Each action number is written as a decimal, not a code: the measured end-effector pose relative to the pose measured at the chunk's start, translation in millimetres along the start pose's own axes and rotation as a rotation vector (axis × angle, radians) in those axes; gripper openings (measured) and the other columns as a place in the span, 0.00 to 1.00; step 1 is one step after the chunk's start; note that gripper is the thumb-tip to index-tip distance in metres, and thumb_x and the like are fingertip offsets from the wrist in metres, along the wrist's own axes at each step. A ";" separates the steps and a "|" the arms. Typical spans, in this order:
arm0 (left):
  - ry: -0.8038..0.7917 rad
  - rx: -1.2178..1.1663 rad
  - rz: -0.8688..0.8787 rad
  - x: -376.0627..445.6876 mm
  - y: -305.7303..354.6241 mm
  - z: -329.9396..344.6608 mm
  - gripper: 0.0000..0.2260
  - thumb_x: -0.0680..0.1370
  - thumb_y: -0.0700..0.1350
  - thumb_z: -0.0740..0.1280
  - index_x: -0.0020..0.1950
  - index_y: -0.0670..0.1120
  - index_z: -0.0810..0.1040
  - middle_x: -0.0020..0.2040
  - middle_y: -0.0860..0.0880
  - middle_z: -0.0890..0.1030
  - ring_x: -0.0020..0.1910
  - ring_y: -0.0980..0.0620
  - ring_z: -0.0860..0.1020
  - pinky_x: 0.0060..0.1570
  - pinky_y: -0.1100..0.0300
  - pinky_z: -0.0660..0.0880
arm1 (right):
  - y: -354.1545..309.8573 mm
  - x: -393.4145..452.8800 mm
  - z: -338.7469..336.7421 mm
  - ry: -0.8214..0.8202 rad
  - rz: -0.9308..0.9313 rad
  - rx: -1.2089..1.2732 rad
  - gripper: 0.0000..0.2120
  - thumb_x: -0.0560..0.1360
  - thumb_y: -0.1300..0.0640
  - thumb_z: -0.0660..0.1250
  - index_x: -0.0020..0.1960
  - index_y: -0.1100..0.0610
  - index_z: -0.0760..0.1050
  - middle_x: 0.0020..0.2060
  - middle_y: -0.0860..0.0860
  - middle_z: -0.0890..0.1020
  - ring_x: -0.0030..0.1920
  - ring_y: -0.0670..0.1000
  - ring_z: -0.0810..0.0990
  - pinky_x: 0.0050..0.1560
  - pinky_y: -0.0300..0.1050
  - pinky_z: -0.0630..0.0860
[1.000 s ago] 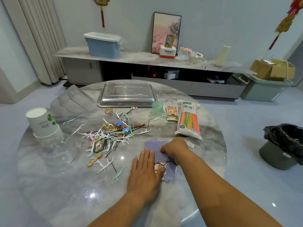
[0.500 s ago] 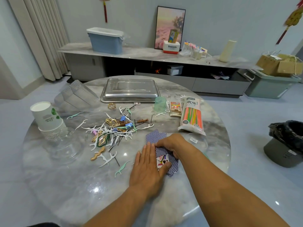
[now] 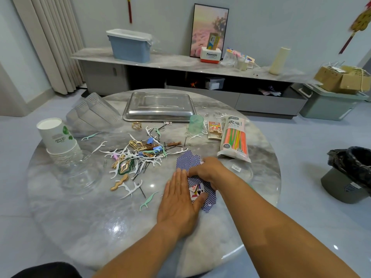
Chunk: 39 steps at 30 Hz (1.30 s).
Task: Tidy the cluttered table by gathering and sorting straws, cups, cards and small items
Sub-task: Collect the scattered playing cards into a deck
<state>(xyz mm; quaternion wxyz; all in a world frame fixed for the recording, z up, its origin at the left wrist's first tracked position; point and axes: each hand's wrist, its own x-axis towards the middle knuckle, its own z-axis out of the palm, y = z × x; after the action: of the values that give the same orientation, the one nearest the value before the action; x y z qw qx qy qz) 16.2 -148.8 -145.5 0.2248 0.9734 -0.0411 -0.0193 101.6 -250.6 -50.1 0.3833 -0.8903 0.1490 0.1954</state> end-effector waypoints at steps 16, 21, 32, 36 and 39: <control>-0.046 0.131 0.201 23.5 -29.7 -36.8 0.55 0.66 0.82 0.55 0.83 0.51 0.48 0.83 0.51 0.48 0.82 0.53 0.43 0.79 0.49 0.36 | 8.0 -6.2 -18.0 0.500 -0.421 0.213 0.14 0.74 0.53 0.72 0.58 0.48 0.74 0.44 0.45 0.83 0.41 0.49 0.83 0.44 0.54 0.82; -0.180 0.178 0.077 43.8 7.0 -49.6 0.47 0.63 0.73 0.73 0.75 0.50 0.67 0.72 0.49 0.68 0.71 0.45 0.65 0.71 0.49 0.61 | 8.2 -0.9 -26.1 0.473 -0.350 0.377 0.18 0.74 0.55 0.73 0.63 0.51 0.75 0.50 0.47 0.84 0.44 0.50 0.84 0.46 0.56 0.84; -0.332 0.230 -0.123 56.3 15.3 -70.8 0.35 0.67 0.60 0.80 0.69 0.47 0.75 0.66 0.44 0.70 0.68 0.42 0.68 0.67 0.47 0.69 | 13.3 5.9 -27.0 0.412 -0.343 0.440 0.15 0.72 0.58 0.74 0.57 0.48 0.76 0.42 0.43 0.83 0.41 0.47 0.84 0.43 0.53 0.85; -0.328 0.201 -0.026 43.5 20.4 -67.9 0.34 0.69 0.58 0.79 0.69 0.47 0.71 0.65 0.45 0.69 0.66 0.42 0.68 0.65 0.47 0.70 | 15.9 7.8 -27.7 0.388 -0.316 0.403 0.11 0.71 0.58 0.74 0.44 0.47 0.73 0.39 0.44 0.83 0.39 0.48 0.85 0.42 0.55 0.85; -0.308 0.204 0.011 31.1 21.8 -61.6 0.35 0.68 0.60 0.78 0.69 0.47 0.71 0.64 0.45 0.70 0.65 0.42 0.68 0.63 0.48 0.70 | 14.9 6.0 -28.9 0.308 -0.235 0.435 0.11 0.69 0.59 0.76 0.46 0.50 0.75 0.43 0.50 0.85 0.42 0.55 0.86 0.45 0.59 0.84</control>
<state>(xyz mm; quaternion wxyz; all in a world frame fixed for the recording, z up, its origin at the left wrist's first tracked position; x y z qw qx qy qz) 49.1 -144.2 -81.2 0.1158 0.9765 -0.0820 -0.1624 107.5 -282.6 -43.9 0.5580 -0.8177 0.1394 -0.0244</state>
